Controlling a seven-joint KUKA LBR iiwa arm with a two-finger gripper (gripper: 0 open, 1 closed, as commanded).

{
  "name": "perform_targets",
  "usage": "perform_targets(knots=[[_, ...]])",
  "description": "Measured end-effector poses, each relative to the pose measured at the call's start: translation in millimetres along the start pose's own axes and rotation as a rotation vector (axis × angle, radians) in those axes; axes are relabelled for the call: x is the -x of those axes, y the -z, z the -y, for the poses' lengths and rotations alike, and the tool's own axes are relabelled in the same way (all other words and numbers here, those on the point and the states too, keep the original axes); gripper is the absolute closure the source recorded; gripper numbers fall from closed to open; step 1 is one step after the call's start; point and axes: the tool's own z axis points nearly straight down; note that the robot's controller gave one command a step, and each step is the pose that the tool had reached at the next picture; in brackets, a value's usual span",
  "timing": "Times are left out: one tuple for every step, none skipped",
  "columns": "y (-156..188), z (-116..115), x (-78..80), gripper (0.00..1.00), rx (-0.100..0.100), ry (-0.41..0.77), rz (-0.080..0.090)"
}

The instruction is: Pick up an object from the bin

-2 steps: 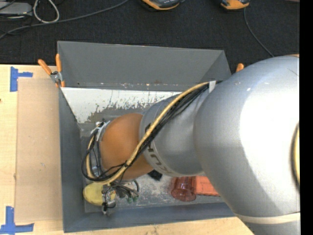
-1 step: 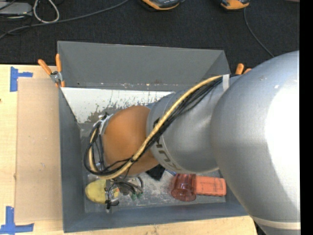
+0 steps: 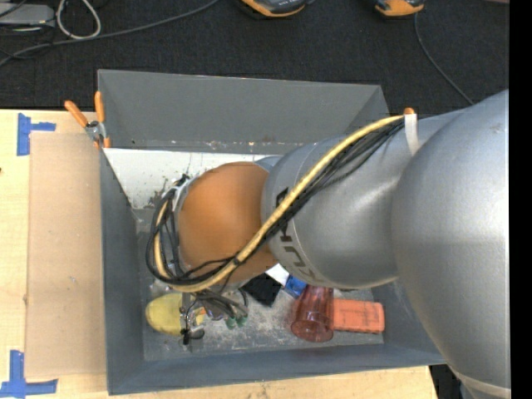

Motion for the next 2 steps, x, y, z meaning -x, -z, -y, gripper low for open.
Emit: perform_targets(knots=[[12,0,-0.3,1.0,0.0,-0.002,-0.003],[29,-1,0.1,1.0,0.0,-0.004,-0.003]])
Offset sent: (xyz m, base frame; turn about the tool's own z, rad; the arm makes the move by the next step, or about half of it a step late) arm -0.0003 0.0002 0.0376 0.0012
